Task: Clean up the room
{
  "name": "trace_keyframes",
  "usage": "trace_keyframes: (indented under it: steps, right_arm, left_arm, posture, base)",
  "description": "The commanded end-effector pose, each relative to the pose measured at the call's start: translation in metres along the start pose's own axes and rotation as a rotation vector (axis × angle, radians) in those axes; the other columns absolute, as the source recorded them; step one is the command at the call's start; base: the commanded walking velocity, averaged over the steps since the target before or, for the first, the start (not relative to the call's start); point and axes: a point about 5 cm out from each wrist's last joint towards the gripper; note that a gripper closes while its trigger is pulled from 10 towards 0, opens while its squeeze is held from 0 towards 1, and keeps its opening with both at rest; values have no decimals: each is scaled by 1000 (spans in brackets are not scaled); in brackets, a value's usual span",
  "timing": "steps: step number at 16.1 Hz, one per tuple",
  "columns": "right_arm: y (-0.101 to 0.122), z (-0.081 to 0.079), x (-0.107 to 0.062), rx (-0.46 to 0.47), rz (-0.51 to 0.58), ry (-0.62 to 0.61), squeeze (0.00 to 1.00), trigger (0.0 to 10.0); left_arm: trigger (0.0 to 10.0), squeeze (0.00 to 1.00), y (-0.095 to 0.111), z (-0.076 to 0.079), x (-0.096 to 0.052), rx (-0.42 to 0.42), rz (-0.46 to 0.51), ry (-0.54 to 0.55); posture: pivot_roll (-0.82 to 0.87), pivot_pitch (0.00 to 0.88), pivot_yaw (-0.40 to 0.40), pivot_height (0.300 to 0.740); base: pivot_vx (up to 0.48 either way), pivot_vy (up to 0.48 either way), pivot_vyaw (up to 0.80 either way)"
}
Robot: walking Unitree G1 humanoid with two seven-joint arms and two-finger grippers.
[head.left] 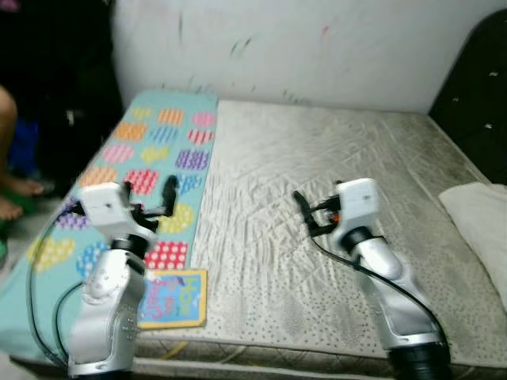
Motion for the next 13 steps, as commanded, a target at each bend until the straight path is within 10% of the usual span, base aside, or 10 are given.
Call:
trace_keyframes:
  steps: [1,13]
  right_arm:
    - [0,9,0,-3,1,-34,0,10000]
    - [-9,24,-10,6,-44,-104,0,10000]
  left_arm:
    - [10000,0,1,5,6,-14,-2,11]
    - [10000,0,-11,-6,-2,-10,-55,30]
  posture:
    - [-28,0,-34,740]
    - [-47,0,-33,740]
  base:
    - [0,0,0]
    - [0,370,0]
Point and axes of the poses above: a point about 5 cm out from each wrist's last joint towards the gripper, its own x axis pointing out of the wrist towards the gripper, its own y axis along the axis of the wrist's last joint, z = x × y, and after that the axes turned 10 degrees about -x, right-handed
